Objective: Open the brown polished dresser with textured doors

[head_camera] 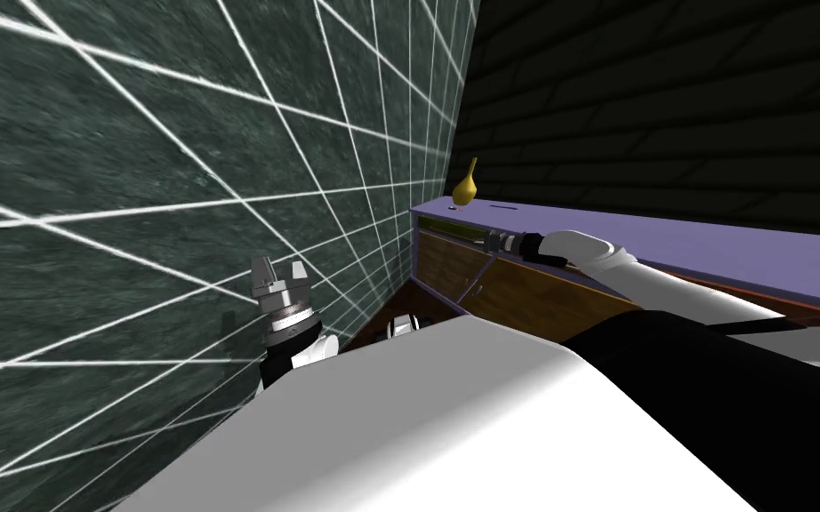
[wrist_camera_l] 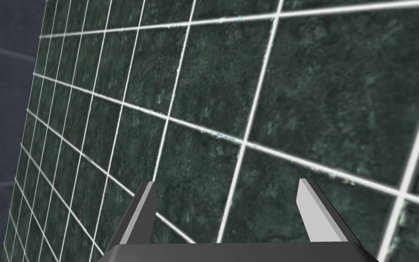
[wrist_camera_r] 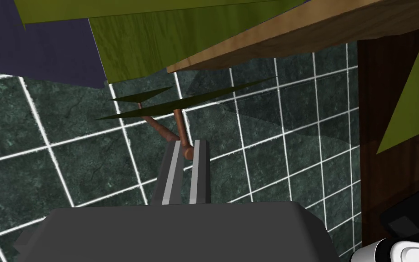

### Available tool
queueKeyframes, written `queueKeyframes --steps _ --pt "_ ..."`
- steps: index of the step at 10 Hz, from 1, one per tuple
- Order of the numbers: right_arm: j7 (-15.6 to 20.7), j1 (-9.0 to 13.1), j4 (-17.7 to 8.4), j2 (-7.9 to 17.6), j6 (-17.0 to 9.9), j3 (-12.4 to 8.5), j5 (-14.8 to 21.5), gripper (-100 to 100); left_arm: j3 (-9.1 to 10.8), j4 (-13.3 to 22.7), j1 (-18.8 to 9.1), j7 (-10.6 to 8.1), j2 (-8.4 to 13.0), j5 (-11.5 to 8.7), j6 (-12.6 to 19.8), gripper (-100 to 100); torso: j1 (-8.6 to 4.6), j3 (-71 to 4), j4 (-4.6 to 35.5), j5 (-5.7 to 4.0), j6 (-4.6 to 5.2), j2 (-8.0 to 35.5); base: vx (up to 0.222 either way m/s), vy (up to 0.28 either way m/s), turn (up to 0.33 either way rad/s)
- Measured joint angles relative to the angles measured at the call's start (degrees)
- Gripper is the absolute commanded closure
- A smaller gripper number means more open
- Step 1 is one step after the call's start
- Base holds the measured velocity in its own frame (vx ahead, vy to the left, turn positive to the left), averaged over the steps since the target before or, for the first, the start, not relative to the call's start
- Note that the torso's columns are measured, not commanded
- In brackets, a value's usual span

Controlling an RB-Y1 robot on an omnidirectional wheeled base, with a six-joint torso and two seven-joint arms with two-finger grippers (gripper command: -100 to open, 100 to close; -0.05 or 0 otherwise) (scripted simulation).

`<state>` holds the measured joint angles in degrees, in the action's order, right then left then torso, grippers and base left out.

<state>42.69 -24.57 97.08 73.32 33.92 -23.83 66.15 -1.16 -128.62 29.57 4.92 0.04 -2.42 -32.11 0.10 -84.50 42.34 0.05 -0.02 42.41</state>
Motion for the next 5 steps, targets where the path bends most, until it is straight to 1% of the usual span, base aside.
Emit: queueKeyframes --steps 1,2,3,4,5 --pt "-0.22 0.47 -1.95 0.32 -0.15 0.18 -0.01 100 0.0 0.0 0.02 0.0 0.0 0.0 0.0 0 0.0 -0.06 0.02 0.05 0.14 -0.11 -0.178 0.083 0.365" --pt "-0.49 0.78 -4.28 0.6 -0.35 0.15 0.08 100 0.0 0.0 0.01 0.0 0.0 0.0 0.0 0 0.09 -0.12 -0.03 0.05 -0.09 -0.2 -0.265 0.066 0.422" --pt "-0.77 0.47 -6.12 0.54 -0.96 -0.36 0.34 100 0.0 0.0 0.0 0.0 0.0 0.0 0.0 0 0.04 -0.05 -0.06 -0.02 -0.18 -0.08 -0.22 0.044 0.24" --pt "-0.69 0.31 -7.63 0.52 -0.84 -0.97 0.16 100 0.01 0.0 0.02 0.0 0.0 0.0 0.0 0 -0.13 -0.08 -0.04 -0.03 0.02 -0.18 -0.209 0.045 0.426" --pt "-1.3 -0.48 -8.58 0.71 -1.34 -1.61 0.49 100 0.01 0.0 0.01 0.0 0.01 0.0 0.0 0 -0.15 -0.12 -0.08 -0.07 -0.05 -0.19 -0.136 0.039 0.154"
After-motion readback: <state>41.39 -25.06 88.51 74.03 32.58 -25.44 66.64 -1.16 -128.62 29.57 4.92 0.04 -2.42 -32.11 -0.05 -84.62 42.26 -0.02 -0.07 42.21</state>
